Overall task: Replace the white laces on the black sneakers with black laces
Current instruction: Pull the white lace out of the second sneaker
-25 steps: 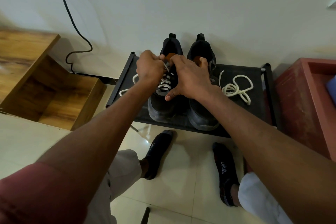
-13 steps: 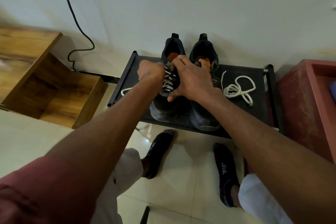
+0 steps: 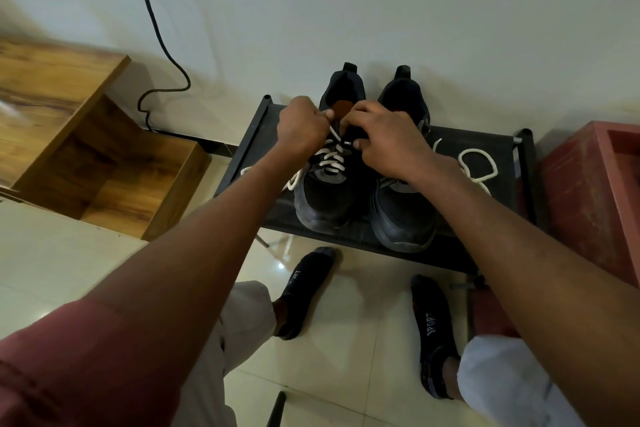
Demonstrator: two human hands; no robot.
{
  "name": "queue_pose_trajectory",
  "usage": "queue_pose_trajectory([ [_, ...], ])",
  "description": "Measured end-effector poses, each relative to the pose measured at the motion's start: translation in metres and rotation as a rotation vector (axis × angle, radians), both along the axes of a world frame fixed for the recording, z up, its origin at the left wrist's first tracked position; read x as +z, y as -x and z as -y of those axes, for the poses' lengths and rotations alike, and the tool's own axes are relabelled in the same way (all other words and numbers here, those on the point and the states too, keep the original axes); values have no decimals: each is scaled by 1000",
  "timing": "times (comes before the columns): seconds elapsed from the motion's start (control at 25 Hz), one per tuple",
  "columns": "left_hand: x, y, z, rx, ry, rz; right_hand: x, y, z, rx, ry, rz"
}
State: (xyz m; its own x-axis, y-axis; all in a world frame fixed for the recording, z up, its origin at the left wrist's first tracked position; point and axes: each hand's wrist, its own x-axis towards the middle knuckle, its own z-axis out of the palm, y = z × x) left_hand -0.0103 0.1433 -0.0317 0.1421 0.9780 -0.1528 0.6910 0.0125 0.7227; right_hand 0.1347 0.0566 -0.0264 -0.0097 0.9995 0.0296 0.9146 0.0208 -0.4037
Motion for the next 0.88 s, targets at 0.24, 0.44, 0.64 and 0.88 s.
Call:
queue_pose_trajectory([
  [0.24,13,24,-4,-319,127,130,-4,8,-2,-96,-80,-34],
  [0.44,13,30,-5,-481,30,26,-4,6,-1,-120,-143,-106],
  [0.64,-4,24,-8,-299,77,90,-9,4,-1,-125,-202,-185],
  [0.88,-16,45,-21,82,264,175,-8,2,6,-124,-186,-305],
])
